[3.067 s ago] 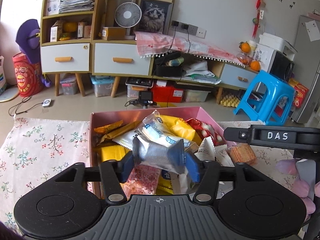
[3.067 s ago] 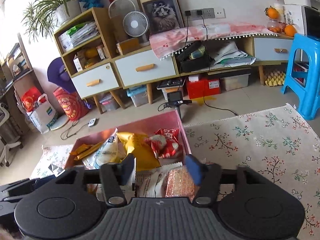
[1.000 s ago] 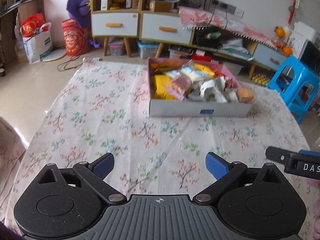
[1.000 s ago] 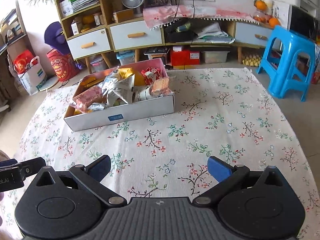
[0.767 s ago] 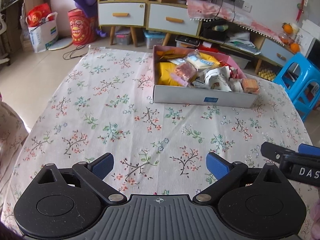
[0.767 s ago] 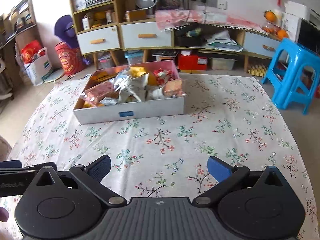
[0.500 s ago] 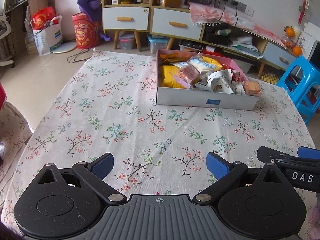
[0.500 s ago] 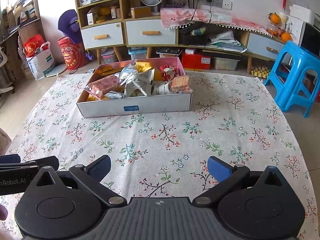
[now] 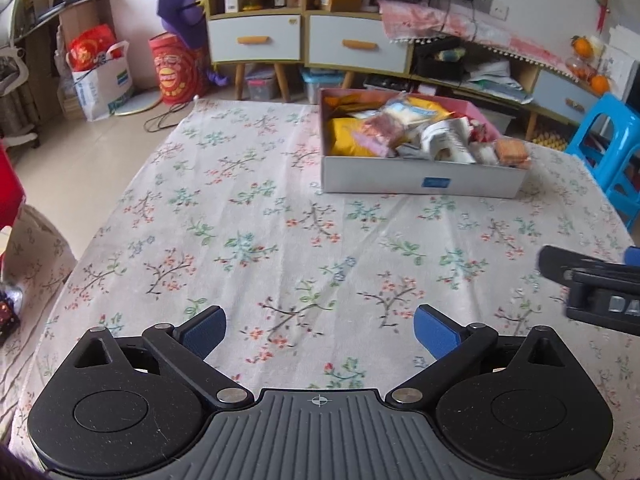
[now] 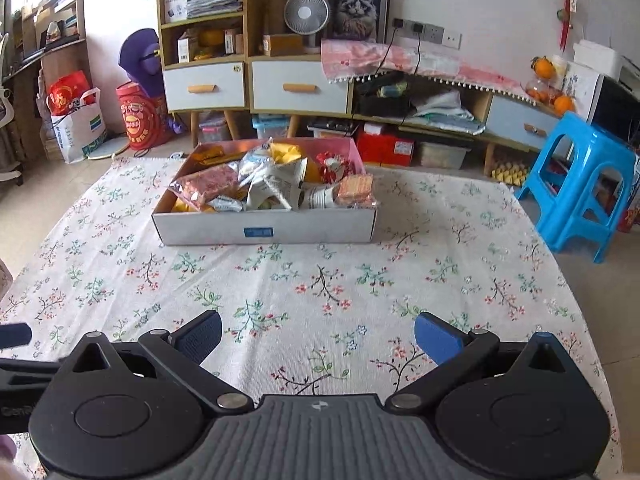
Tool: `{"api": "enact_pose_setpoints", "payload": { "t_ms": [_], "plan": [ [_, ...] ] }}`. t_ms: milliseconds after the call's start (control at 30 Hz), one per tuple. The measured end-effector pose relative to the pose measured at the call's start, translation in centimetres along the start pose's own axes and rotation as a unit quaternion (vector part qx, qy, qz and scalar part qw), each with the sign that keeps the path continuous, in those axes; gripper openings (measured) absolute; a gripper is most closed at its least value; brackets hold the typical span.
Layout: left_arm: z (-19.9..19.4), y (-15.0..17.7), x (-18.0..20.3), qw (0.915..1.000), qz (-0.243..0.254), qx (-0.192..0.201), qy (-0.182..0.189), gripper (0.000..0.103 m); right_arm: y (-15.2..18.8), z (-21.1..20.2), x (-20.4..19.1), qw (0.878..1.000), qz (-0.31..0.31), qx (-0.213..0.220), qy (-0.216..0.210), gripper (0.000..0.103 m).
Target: Organize snacks
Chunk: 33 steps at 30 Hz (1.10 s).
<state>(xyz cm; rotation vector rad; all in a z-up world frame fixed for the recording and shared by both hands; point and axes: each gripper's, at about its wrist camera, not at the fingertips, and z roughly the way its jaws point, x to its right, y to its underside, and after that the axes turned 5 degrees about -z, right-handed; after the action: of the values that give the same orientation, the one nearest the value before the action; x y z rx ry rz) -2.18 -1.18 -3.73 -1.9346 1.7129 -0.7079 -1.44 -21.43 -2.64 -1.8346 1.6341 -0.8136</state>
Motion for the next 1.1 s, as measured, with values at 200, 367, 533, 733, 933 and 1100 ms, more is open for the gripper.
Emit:
{"api": "enact_pose_setpoints", "payload": {
  "t_ms": [200, 367, 533, 733, 933, 1100],
  "plan": [
    [-0.2, -0.3, -0.4, 0.9998, -0.009, 0.013, -0.010, 0.101, -0.2, -0.3, 0.0, 1.000, -0.002, 0.008, 0.005, 0.093],
    [-0.8, -0.6, -0.2, 0.9993, -0.005, 0.035, -0.014, 0.101, -0.4, -0.4, 0.2, 1.000, 0.008, 0.011, 0.010, 0.093],
    [-0.8, -0.9, -0.2, 0.9990, -0.008, 0.040, -0.017, 0.101, -0.6, -0.5, 0.1, 1.000, 0.011, 0.014, 0.010, 0.093],
    [-0.8, -0.8, -0.1, 0.9991, -0.007, 0.038, -0.014, 0.101, -0.3, -0.4, -0.4, 1.000, 0.002, 0.009, 0.010, 0.093],
    [-0.8, -0.7, -0.2, 0.9993, -0.009, 0.035, -0.012, 0.101, -0.2, -0.3, -0.5, 1.000, 0.002, 0.006, 0.010, 0.093],
    [-0.9, -0.7, -0.1, 0.9994, -0.010, 0.032, -0.011, 0.101, -0.2, -0.3, -0.5, 1.000, 0.002, 0.006, 0.009, 0.093]
  ]
}}
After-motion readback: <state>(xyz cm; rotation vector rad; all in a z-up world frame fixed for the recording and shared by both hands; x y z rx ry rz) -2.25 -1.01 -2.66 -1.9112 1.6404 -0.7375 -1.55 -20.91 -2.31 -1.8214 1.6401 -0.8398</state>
